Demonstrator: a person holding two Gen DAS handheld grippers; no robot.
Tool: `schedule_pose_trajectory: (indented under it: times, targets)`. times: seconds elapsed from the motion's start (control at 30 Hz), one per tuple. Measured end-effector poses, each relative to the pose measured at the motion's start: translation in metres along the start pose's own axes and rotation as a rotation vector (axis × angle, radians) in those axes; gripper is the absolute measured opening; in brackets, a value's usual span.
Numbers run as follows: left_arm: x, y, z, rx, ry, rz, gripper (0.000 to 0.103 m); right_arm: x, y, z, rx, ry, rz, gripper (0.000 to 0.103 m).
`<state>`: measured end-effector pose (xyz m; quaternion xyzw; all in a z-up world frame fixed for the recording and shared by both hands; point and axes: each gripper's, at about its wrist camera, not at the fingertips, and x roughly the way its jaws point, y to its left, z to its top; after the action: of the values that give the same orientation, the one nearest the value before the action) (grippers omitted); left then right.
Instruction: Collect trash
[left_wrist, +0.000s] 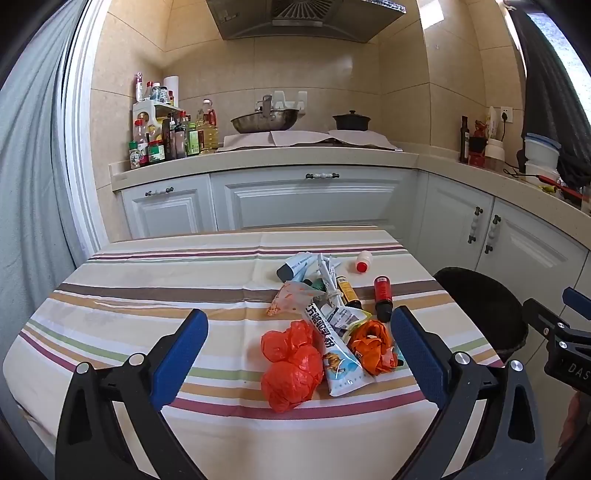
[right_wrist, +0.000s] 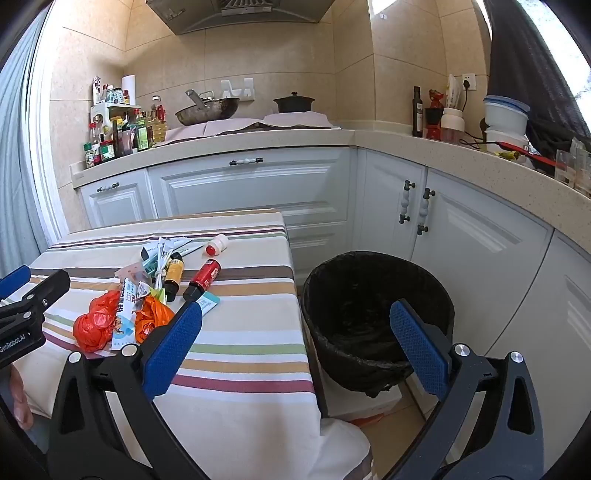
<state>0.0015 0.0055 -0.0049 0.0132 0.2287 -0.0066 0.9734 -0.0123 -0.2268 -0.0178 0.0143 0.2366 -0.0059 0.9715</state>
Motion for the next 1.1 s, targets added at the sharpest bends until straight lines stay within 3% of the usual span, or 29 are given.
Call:
schedule_pose_trajectory:
  times: [1.1]
  targets:
    - [-0.0011,0.0008,0.001,-0.009,0.009,0.001,0.096,0.0005,-0.0008,-0.0001,-0.001,0.0,-0.002,0.1]
